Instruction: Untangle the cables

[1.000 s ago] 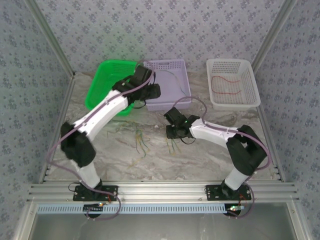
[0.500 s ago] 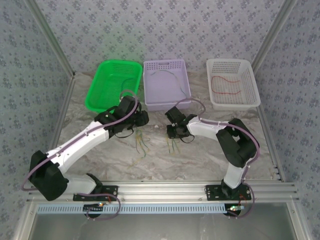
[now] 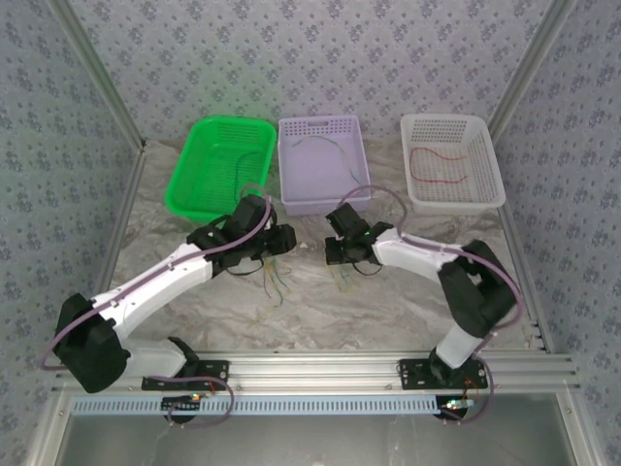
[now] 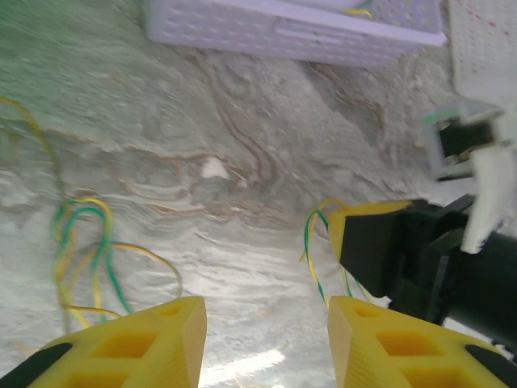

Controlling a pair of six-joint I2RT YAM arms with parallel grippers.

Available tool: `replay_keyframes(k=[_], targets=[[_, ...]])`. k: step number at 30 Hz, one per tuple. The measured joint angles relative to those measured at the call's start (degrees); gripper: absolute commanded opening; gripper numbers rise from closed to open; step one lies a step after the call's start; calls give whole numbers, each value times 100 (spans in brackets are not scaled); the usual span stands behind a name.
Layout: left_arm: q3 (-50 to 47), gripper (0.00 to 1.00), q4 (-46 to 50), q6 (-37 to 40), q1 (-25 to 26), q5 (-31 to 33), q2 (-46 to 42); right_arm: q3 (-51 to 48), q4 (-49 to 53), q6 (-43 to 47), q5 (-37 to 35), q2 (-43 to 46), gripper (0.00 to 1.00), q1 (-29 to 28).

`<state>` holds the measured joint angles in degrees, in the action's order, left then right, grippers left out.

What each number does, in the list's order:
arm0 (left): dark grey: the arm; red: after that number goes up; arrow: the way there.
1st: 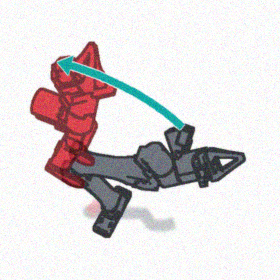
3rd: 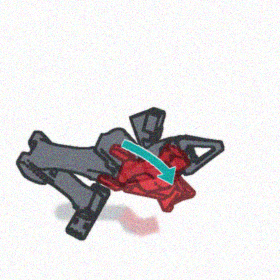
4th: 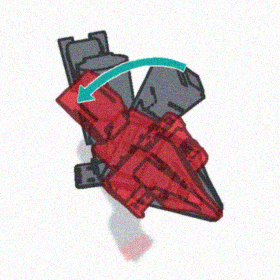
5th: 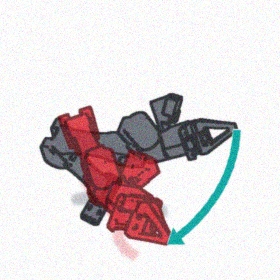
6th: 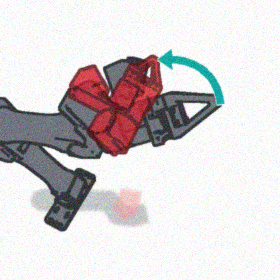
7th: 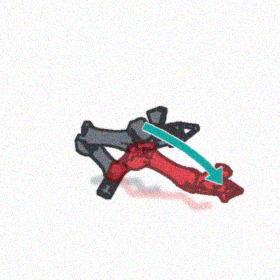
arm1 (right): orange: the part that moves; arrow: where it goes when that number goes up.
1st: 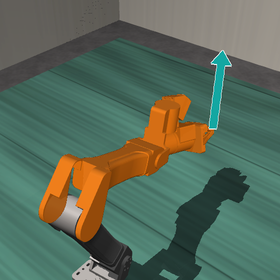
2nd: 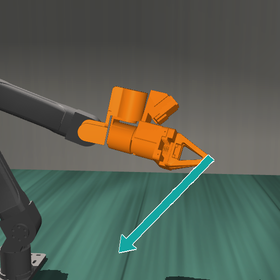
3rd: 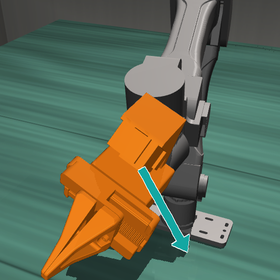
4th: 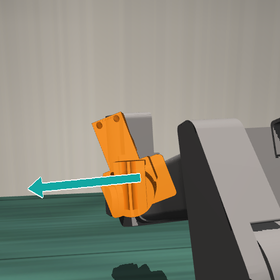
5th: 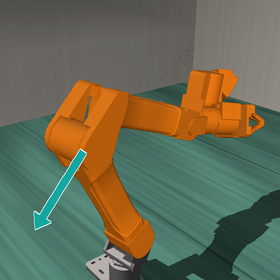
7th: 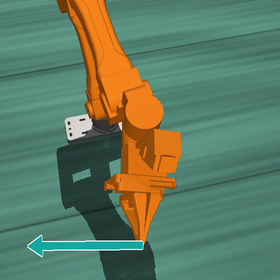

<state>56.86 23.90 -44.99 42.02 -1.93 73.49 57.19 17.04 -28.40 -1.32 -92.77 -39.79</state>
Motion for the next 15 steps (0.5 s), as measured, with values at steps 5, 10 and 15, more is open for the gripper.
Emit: replay_keyframes(k=[5,10,15], targets=[[-190,44,-649,129,136,-872,26,-26,-85,616,452,990,0,136],[-190,45,-1272,216,188,-1373,317,-26,-15,903,848,1316,0,195],[-186,44,-1502,273,188,-1556,632,-26,136,1010,1084,1421,0,190]])
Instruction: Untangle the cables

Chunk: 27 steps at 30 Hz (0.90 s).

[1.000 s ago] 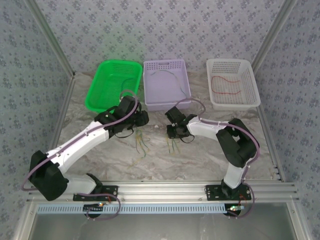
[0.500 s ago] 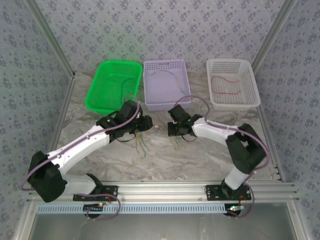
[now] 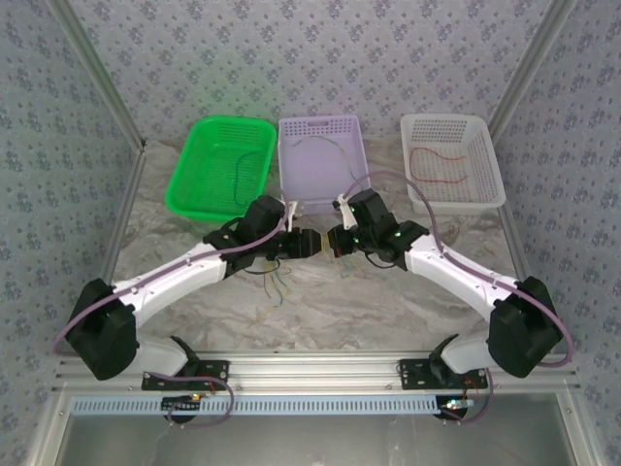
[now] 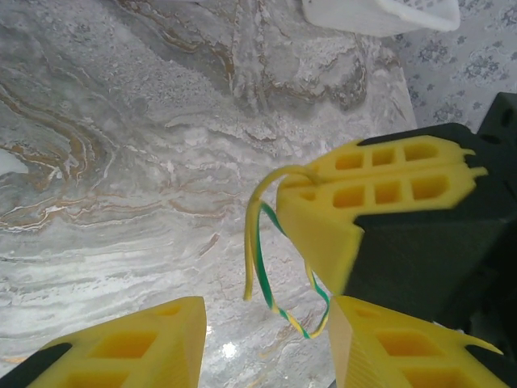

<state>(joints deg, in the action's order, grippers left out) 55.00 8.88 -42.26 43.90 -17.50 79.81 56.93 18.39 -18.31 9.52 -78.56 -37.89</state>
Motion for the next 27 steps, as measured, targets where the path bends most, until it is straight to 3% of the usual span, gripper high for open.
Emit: replay_keyframes(k=[10,13,16,27], targets=[[76,33,-87,122,-2,33,407,0,35,0,166,111,0,-66],[81,20,-229,122,-2,26,487,-2,48,0,175,155,0,-76],[87,0,-326,94,0,11,511,-17,63,0,164,157,0,-76],[-291,0,-595,-448,-76,382,7,-466,-81,-341,-378,957,0,24]])
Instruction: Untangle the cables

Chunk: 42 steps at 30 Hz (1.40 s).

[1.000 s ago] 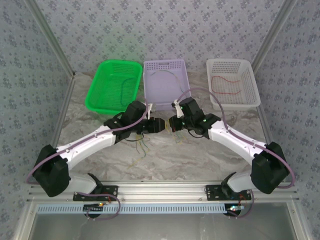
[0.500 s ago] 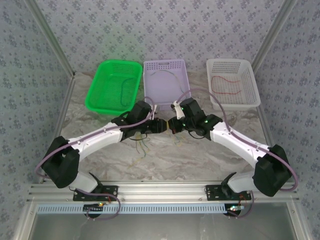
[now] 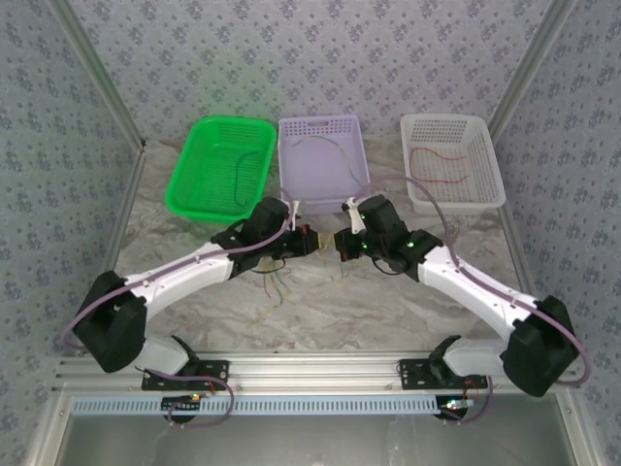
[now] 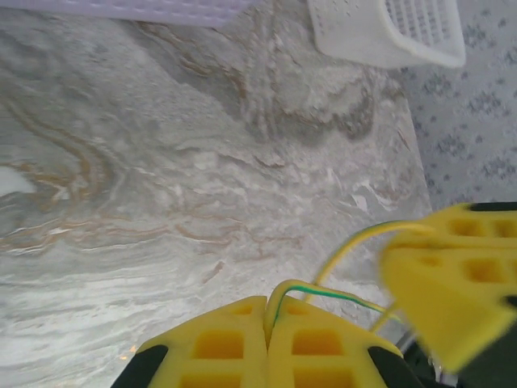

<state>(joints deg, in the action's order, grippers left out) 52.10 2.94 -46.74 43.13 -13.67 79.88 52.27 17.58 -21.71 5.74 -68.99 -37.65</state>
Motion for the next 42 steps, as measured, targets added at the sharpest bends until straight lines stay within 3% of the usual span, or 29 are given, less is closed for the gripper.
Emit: replay_keyframes(k=[10,16,22,26,29,36,42], targets=[[-1071,0,-640,-1078,-76,835,-664,-826,-669,-973,-763,1272,0,55],[-1714,0,-1276,-1683,-61,1633,-1851,-1808,-1113,-2240,-1530,2149,0,55],[-1792,0,-1963,-1801,-28,1932,-2199,-2184,-1528,-3668,-1486,2063,0,28],[-1755,0,-2155,-1585,-52,1880,-2131,-2004,-1259,-4179,-1283,1812,23,-28],[-1445,0,-1974,-1198,-184,1696,-2028,-1534,-555,-4019,-1539,2002,34,-264],[-616,0,-1880,-234,-402,1193,-1808,-251,63,-3571,-1910,2765,41,-608],[-258,0,-1794,522,-243,953,-1349,85,-713,-4052,-1766,1934,46,-964]])
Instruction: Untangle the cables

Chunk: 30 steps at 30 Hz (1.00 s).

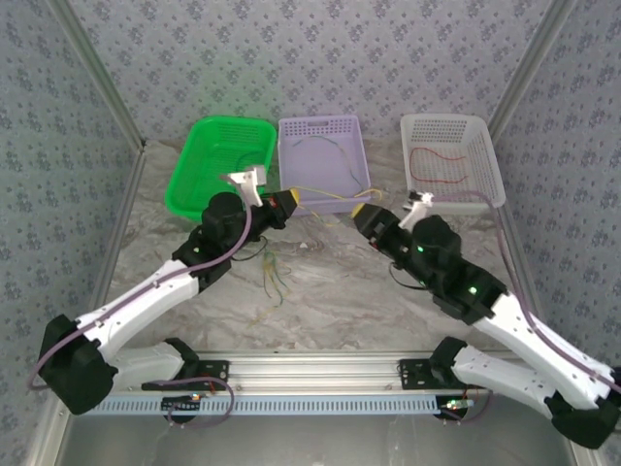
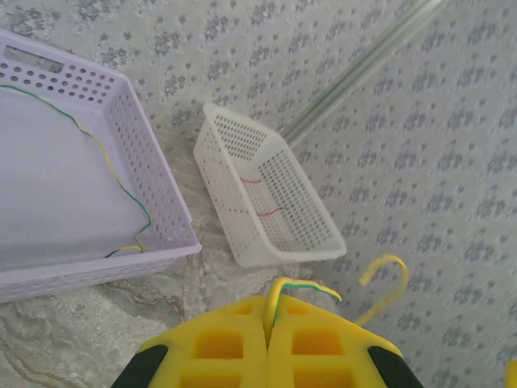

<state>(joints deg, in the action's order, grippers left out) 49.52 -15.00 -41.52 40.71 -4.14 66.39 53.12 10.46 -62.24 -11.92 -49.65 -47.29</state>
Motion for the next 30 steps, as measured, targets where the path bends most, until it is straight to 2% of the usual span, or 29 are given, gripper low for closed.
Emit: replay_keyframes(k=[6,12,14,17,19,20,23,27,30], targets=[[39,0,-2,564,350,-33,186,238,-1014,-935,326,-1427,46,0],[39,0,-103,907,601,33,251,280,-1674,-2044,616,-2026,45,83],[39,0,-153,1001,660,61,267,260,-1816,-2229,634,-2052,39,138],[39,0,-219,1119,748,116,273,256,-1832,-2358,667,-2050,16,256],[46,0,-168,1189,780,140,280,258,-1906,-2389,706,-2050,2,352],[48,0,-146,1224,809,140,308,264,-1923,-2387,745,-2035,0,382],[94,0,-22,1357,846,129,365,369,-1602,-2142,905,-2015,0,468],[409,0,229,1569,855,72,492,1397,-280,-1189,1224,-2269,0,640],[715,0,402,1727,855,11,553,2006,354,-479,1373,-2382,0,732]])
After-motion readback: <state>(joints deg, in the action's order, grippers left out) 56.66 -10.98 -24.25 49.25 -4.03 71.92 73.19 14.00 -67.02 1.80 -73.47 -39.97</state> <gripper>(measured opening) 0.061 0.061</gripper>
